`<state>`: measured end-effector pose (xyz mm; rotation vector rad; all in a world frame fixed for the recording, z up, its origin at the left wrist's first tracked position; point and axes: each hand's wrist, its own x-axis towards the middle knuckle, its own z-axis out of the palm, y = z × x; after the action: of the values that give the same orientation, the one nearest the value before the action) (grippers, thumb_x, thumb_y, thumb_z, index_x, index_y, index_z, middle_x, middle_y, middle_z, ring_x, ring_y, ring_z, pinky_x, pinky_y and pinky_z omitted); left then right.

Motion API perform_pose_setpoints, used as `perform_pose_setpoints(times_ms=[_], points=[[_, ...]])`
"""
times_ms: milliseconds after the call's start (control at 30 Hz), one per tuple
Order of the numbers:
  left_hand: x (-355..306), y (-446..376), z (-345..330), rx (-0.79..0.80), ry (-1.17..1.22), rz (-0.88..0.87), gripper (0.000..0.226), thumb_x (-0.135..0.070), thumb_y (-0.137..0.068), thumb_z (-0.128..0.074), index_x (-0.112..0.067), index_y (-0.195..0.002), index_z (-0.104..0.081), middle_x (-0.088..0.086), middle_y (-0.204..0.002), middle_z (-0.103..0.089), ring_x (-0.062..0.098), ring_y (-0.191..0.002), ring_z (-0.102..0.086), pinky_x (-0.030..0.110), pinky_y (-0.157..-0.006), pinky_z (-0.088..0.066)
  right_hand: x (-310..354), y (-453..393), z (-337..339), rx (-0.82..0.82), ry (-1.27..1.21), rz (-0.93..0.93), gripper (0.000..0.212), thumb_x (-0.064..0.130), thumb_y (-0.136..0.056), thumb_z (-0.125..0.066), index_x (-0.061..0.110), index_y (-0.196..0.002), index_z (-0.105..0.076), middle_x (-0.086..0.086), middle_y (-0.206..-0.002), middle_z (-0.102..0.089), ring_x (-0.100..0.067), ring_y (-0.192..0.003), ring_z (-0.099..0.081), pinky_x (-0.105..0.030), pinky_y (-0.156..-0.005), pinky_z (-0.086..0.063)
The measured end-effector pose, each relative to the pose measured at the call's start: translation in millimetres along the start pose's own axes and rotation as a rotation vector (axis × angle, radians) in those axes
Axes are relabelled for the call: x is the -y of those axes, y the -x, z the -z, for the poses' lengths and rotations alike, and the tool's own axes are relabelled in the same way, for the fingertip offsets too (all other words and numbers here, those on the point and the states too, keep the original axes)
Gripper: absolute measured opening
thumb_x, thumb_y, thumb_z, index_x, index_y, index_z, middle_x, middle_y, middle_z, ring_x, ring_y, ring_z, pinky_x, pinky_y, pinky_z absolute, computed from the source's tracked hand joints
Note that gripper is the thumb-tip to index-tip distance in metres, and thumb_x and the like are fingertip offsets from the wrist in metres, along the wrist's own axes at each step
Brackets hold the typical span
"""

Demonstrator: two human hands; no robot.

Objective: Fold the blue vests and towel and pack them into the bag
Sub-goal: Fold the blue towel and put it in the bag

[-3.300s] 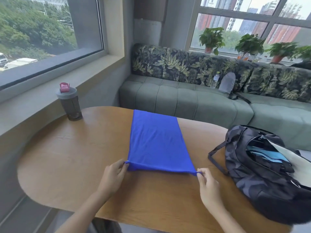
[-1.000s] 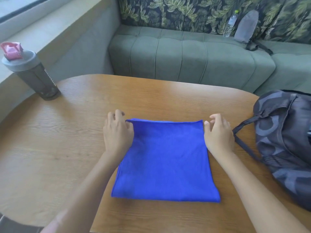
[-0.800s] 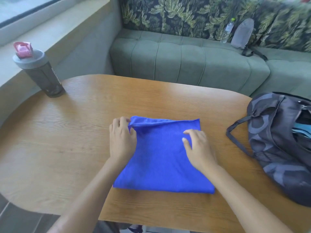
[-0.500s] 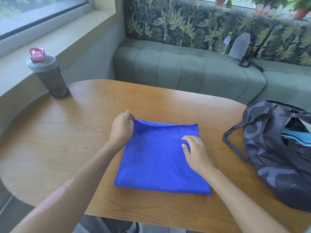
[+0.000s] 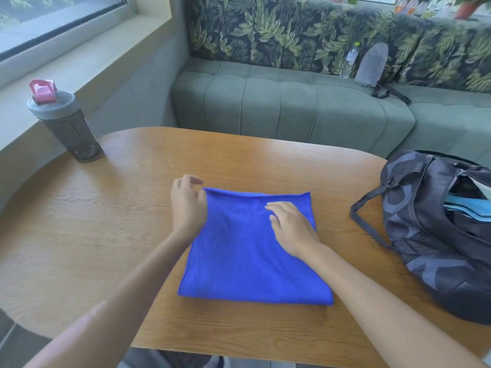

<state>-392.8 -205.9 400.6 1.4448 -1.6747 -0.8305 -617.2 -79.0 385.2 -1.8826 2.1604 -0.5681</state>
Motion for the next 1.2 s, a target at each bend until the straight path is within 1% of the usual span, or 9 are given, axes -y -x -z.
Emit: perform_pose_setpoints(times_ms=[100,200,333,500,633,733,833,1033,1200], points=[[8,47,-13,0.119,-0.251,-0.249,0.017,-0.006,-0.091,-0.057,-0.014,-0.105,-0.061,0.003,-0.108,-0.058,0.026,-0.102,-0.054,0.038,-0.09,-0.044,21,-8,-17,0.16,0.031,0.167,0.04,0.02,-0.107,-0.044,0.016,-0.146,-0.052,0.002,-0.154,-0.046,-0.015,-0.146,-0.033,-0.035,-0.119,-0.03],[37,76,-24,0.191,-0.56,-0.366,0.038,-0.025,-0.094,-0.064,-0.009,-0.129,-0.061,0.013,-0.136,-0.058,0.037,-0.126,-0.054,0.046,-0.106,-0.045,22,-24,-24,0.204,0.098,0.215,0.051,0.031,-0.106,-0.045,0.02,-0.156,-0.038,0.002,-0.165,-0.028,-0.016,-0.154,-0.017,-0.038,-0.124,-0.018],[49,88,-22,0.239,-0.742,-0.43,0.064,-0.05,-0.1,-0.039,-0.014,-0.152,-0.046,0.014,-0.161,-0.037,0.042,-0.149,-0.03,0.052,-0.117,-0.035,-2,-41,-18,0.262,0.232,0.133,0.063,0.058,-0.104,-0.032,0.035,-0.161,-0.017,0.008,-0.17,-0.001,-0.015,-0.156,0.005,-0.043,-0.126,-0.006],[40,88,-19,0.345,-0.77,-0.338,0.072,-0.058,-0.099,-0.021,-0.023,-0.161,-0.028,0.011,-0.17,-0.015,0.04,-0.155,-0.011,0.049,-0.124,-0.02,-25,-37,-10,0.239,0.295,0.022,0.07,0.069,-0.1,-0.018,0.039,-0.161,-0.004,0.009,-0.17,0.012,-0.016,-0.154,0.017,-0.047,-0.125,-0.001],[34,88,-3,0.405,-0.587,-0.31,0.077,-0.061,-0.094,-0.019,-0.022,-0.159,-0.034,0.005,-0.17,-0.013,0.027,-0.158,-0.005,0.039,-0.127,-0.011,-25,-5,13,0.144,0.224,-0.005,0.069,0.063,-0.102,-0.021,0.029,-0.161,-0.021,0.006,-0.17,-0.003,-0.014,-0.155,0.008,-0.042,-0.126,-0.003],[38,98,24,0.437,-0.479,-0.417,0.055,-0.043,-0.104,-0.041,-0.019,-0.153,-0.044,-0.001,-0.167,-0.024,0.019,-0.156,-0.017,0.033,-0.126,-0.018,-20,49,30,0.154,0.186,0.073,0.068,0.063,-0.102,-0.021,0.026,-0.159,-0.029,0.009,-0.168,-0.014,-0.01,-0.155,-0.002,-0.033,-0.124,-0.003],[53,113,56,0.551,-0.527,-0.666,0.054,-0.043,-0.104,-0.035,-0.022,-0.153,-0.045,-0.003,-0.166,-0.029,0.017,-0.154,-0.025,0.033,-0.123,-0.024,-19,110,38,0.205,0.205,0.128,0.073,0.07,-0.099,-0.011,0.033,-0.16,-0.023,0.014,-0.168,-0.011,-0.005,-0.155,-0.001,-0.034,-0.125,-0.012],[77,145,95,0.767,-0.692,-0.808,0.066,-0.067,-0.105,-0.017,-0.038,-0.163,-0.008,-0.01,-0.171,0.002,0.008,-0.157,0.007,0.031,-0.127,-0.003,-16,193,24,0.36,0.365,0.254,0.07,0.072,-0.101,-0.012,0.039,-0.16,0.006,0.013,-0.167,0.02,-0.005,-0.152,0.021,-0.029,-0.126,0.003],[85,174,118,0.741,-0.737,-0.86,0.077,-0.072,-0.101,-0.028,-0.036,-0.163,0.002,-0.008,-0.171,0.008,0.012,-0.157,0.009,0.034,-0.127,0.0,-19,226,24,0.326,0.368,0.283,0.078,0.073,-0.101,-0.018,0.03,-0.162,0.006,0.007,-0.169,0.018,-0.011,-0.154,0.017,-0.035,-0.125,0.003]])
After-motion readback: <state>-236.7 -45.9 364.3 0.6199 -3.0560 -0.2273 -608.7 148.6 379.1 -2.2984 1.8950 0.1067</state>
